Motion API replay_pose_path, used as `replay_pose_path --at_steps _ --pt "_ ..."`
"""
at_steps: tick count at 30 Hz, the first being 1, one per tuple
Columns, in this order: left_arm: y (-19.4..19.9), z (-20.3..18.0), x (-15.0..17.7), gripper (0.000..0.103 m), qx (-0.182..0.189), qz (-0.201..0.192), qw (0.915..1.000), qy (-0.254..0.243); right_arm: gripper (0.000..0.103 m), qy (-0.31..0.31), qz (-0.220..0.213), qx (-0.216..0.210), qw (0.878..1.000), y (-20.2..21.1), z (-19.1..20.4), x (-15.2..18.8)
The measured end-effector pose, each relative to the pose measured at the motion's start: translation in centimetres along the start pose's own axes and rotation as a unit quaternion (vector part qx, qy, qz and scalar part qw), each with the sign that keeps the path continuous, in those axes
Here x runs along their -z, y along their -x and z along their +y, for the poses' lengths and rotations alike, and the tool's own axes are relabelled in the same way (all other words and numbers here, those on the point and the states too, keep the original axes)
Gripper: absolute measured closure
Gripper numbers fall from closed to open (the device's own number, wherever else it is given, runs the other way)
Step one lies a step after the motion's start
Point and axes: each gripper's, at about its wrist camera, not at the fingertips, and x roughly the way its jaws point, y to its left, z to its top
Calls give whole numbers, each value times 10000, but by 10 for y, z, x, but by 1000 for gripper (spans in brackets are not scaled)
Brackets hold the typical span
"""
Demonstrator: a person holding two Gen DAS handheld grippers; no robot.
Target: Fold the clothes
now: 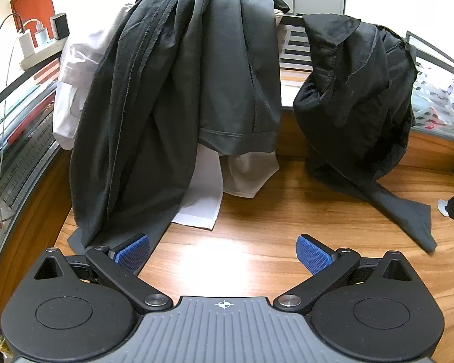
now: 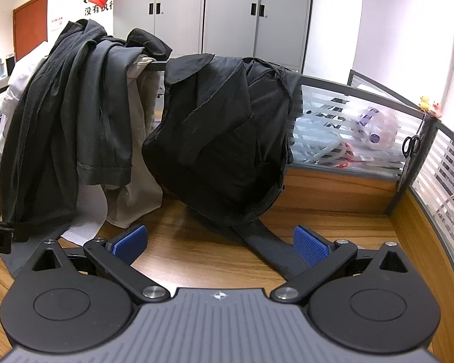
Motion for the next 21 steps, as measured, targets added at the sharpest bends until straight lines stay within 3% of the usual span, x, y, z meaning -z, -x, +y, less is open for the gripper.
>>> replay_pose_path --at_steps 21 --pt "-1 2 1 0 52 34 9999 160 0 78 -44 -23 10000 -3 1 -4"
